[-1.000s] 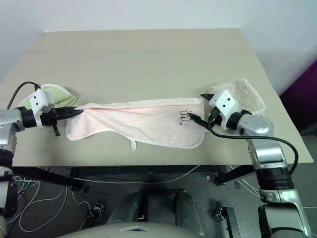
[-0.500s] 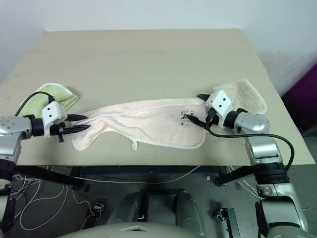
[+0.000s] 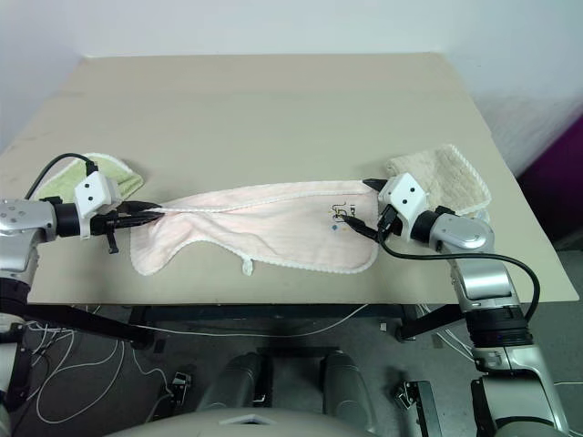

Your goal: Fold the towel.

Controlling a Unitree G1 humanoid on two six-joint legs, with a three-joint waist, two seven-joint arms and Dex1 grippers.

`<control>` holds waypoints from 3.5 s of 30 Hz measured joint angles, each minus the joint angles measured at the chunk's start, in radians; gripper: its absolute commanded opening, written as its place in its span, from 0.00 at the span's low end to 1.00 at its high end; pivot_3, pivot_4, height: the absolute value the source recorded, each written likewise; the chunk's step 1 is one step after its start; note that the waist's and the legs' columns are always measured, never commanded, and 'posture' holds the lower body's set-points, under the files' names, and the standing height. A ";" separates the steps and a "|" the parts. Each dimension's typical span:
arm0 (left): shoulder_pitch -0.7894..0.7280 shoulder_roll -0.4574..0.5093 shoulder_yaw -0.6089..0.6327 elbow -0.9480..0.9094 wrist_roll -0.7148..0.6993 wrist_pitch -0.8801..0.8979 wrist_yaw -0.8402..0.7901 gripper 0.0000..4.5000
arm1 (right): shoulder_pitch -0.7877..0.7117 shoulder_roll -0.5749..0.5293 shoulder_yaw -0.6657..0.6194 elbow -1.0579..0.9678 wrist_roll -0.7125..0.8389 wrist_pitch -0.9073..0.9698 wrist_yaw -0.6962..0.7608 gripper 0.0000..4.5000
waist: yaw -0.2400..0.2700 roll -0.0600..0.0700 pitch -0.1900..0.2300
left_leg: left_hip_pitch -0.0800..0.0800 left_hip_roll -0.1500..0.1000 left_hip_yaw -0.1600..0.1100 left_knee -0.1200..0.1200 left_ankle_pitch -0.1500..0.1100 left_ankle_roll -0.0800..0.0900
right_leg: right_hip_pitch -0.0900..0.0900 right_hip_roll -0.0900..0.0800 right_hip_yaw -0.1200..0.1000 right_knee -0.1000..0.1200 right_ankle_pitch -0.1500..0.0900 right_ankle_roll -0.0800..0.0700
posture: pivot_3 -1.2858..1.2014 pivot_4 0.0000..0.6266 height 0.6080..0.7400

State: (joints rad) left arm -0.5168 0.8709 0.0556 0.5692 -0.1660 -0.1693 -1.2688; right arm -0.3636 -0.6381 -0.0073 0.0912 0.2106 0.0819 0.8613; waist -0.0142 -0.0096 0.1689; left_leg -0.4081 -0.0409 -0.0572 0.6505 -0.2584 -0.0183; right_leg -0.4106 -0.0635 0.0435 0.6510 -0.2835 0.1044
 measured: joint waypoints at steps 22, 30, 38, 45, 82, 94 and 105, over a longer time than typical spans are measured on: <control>0.011 -0.028 0.075 0.004 -0.021 -0.007 0.121 0.00 | -0.198 -0.050 0.057 0.240 -0.170 -0.183 0.015 1.00 | -0.003 0.000 0.000 | 0.000 0.000 0.000 0.000 0.000 0.000 | -0.001 0.000 0.000 0.000 0.000 0.000 | 0.52 0.24 1.00; 0.036 -0.031 0.076 -0.017 -0.022 -0.007 0.126 0.00 | -0.313 -0.054 0.131 0.520 -0.330 -0.409 -0.051 1.00 | -0.005 0.000 0.000 | 0.000 0.000 0.001 0.000 0.000 0.000 | -0.001 0.000 0.001 0.000 0.000 0.000 | 0.52 0.24 1.00; 0.065 -0.033 0.077 -0.039 -0.030 0.005 0.131 0.00 | -0.369 -0.040 0.175 0.651 -0.425 -0.556 -0.143 0.70 | -0.005 0.000 0.000 | 0.000 0.000 0.001 0.000 0.000 0.000 | -0.001 0.000 0.001 0.000 0.000 0.000 | 0.52 0.24 1.00; 0.078 -0.033 0.077 -0.043 -0.041 0.007 0.131 0.00 | -0.370 -0.036 0.180 0.657 -0.433 -0.591 -0.148 0.16 | -0.005 0.000 0.000 | 0.000 0.000 0.001 0.000 0.000 0.000 | -0.001 0.000 0.001 0.000 0.000 0.000 | 0.52 0.24 1.00; -0.494 0.018 0.153 0.307 -0.063 -0.072 0.265 0.00 | -0.625 -0.240 -0.006 0.466 -0.114 -0.375 0.129 0.01 | -0.007 0.000 0.001 | -0.002 0.000 0.001 -0.001 0.000 0.000 | -0.002 0.001 0.001 0.003 0.000 0.000 | 0.52 0.24 1.00; 0.188 0.171 0.274 -0.134 -0.260 0.301 -0.065 0.00 | 0.002 -0.365 -0.169 -0.094 0.190 0.091 0.326 0.01 | -0.003 0.001 0.001 | 0.000 0.001 0.001 0.001 0.000 0.000 | -0.001 -0.002 0.002 0.002 0.000 0.000 | 0.52 0.24 1.00; 0.237 0.125 0.281 -0.321 -0.298 0.408 0.039 0.00 | -0.145 -0.049 0.081 -0.077 0.006 0.034 0.127 0.34 | -0.005 0.000 0.001 | 0.000 0.001 0.002 0.000 0.000 0.000 | -0.003 -0.001 0.002 0.003 0.000 0.000 | 0.52 0.24 1.00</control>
State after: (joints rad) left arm -0.2802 0.9957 0.3362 0.2486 -0.4638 0.2385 -1.2293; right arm -0.5083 -0.6869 0.0732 0.0139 0.2168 0.1157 0.9888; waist -0.0197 -0.0097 0.1695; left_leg -0.4085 -0.0399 -0.0555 0.6504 -0.2586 -0.0185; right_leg -0.4137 -0.0645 0.0457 0.6536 -0.2835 0.1042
